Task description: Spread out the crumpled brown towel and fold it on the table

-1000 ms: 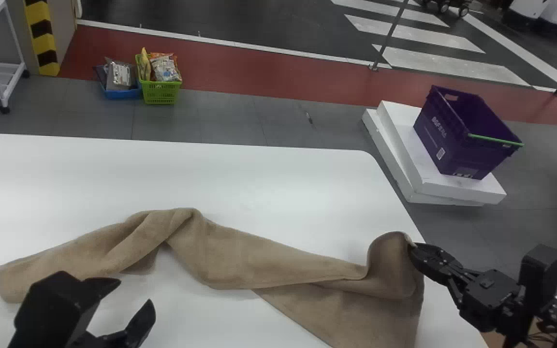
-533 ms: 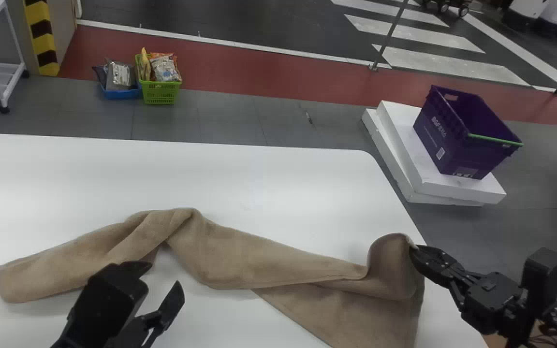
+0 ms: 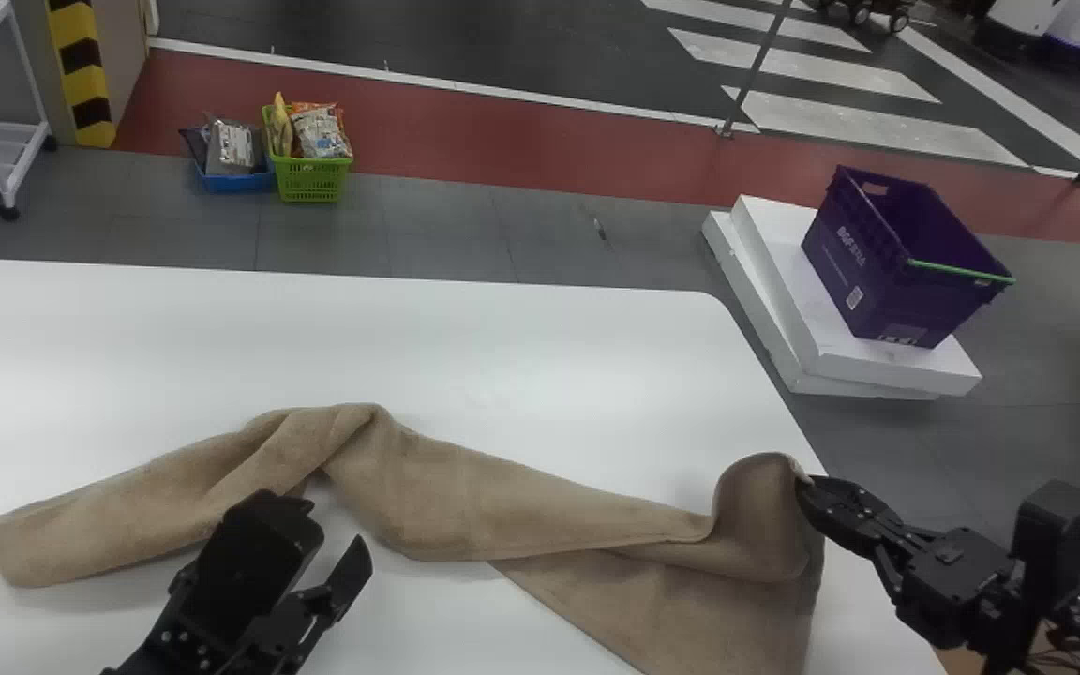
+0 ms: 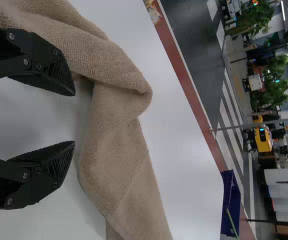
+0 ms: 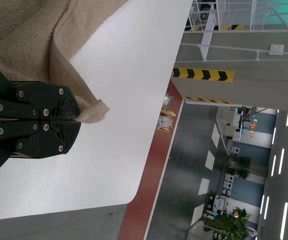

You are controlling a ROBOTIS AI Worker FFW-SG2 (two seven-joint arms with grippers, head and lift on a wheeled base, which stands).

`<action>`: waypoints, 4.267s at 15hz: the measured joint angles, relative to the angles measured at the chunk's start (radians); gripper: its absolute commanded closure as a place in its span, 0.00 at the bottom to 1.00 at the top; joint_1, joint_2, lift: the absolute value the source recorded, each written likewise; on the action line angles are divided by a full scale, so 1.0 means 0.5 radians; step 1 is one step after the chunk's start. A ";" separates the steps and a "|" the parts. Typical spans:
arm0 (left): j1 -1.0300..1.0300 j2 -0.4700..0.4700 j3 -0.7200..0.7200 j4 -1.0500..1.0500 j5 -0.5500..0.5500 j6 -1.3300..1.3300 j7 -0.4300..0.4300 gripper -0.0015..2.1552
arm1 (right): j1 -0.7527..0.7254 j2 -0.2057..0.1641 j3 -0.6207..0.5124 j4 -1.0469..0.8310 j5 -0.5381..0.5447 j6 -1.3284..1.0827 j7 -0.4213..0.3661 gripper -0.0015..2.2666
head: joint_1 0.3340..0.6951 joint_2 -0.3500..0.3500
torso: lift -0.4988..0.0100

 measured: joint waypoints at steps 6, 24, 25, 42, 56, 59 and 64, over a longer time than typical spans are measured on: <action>-0.163 -0.037 0.011 0.216 -0.005 0.003 0.006 0.28 | -0.008 -0.001 -0.004 -0.002 0.002 0.001 0.000 0.86 | 1.00 0.00 | 0.73; -0.089 0.031 0.386 0.205 -0.023 -0.025 -0.096 0.28 | -0.057 -0.002 0.026 -0.036 0.026 0.061 0.003 0.86 | 1.00 0.00 | 0.73; -0.086 0.038 0.403 0.203 -0.021 -0.029 -0.100 0.32 | -0.061 -0.002 0.026 -0.043 0.026 0.072 0.005 0.86 | 1.00 0.00 | 0.73; 0.061 0.039 0.794 -0.515 -0.028 0.613 -0.636 0.72 | -0.233 0.000 -0.104 -0.235 -0.074 0.518 0.161 0.86 | 1.00 0.00 | 0.73; -0.018 -0.050 1.275 -0.856 0.276 0.858 -0.517 0.73 | -0.539 -0.079 -0.259 -0.292 -0.109 0.869 0.178 0.86 | 1.00 0.08 | 0.73; 0.013 -0.073 1.515 -1.012 0.493 0.836 -0.472 0.73 | -0.581 -0.095 -0.325 -0.367 -0.145 0.968 0.181 0.86 | 1.00 0.12 | 0.73; 0.183 -0.204 1.842 -1.439 0.709 0.937 -0.598 0.73 | -0.503 -0.058 -0.522 -0.712 -0.391 1.247 0.238 0.86 | 1.00 0.12 | 0.73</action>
